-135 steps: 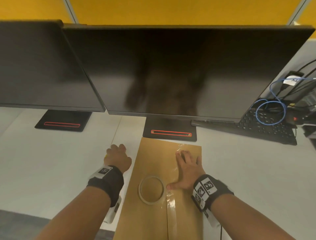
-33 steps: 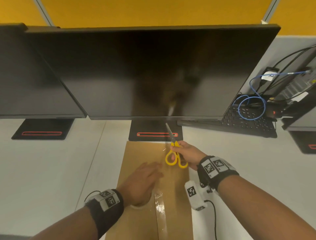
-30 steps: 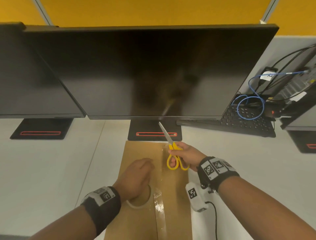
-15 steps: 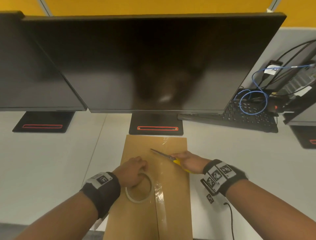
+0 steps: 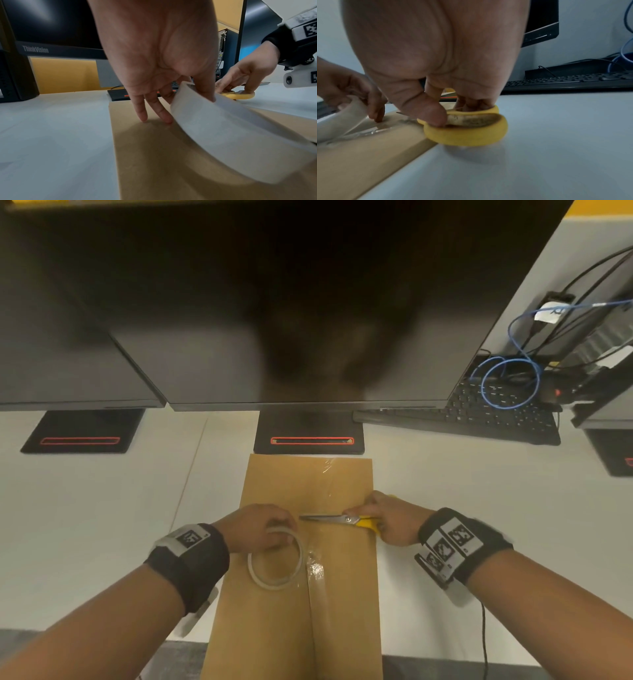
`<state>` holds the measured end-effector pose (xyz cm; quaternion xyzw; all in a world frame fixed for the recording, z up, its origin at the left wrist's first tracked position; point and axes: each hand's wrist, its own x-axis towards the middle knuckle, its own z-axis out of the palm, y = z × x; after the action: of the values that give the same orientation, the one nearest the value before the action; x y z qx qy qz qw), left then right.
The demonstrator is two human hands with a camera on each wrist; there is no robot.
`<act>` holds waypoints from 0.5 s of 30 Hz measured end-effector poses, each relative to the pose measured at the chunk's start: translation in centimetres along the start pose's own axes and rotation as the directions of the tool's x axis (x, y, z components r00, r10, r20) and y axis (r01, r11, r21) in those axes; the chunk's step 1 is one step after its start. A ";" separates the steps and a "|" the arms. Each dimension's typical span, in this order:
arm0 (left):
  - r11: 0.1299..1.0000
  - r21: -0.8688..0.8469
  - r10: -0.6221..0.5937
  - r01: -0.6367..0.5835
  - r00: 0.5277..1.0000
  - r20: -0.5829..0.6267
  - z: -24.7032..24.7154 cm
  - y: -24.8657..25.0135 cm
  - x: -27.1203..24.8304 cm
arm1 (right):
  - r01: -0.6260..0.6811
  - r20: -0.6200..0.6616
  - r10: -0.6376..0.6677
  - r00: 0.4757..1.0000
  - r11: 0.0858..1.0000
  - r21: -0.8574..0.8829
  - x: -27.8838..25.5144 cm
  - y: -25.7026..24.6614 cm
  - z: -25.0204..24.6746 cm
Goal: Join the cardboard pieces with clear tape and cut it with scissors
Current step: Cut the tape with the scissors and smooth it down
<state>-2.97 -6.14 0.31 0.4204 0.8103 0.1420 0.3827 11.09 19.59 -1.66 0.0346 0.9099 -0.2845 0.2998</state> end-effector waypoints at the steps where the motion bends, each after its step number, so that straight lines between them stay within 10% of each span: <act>1: 1.000 0.006 -0.005 0.005 1.000 0.001 -0.1 0.1 0.0 | 0.019 -0.010 -0.019 1.000 1.000 -0.016 -0.1 0.2 0.1; 15: 0.997 0.076 -0.030 0.027 0.999 0.044 -0.8 1.5 0.4 | 0.190 -0.068 -0.216 0.974 0.944 -0.270 -2.4 1.9 0.0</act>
<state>-2.90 -4.88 1.49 0.4260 0.8121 0.0965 0.3870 13.52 21.41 -1.25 -0.0857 0.9517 -0.1891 0.2264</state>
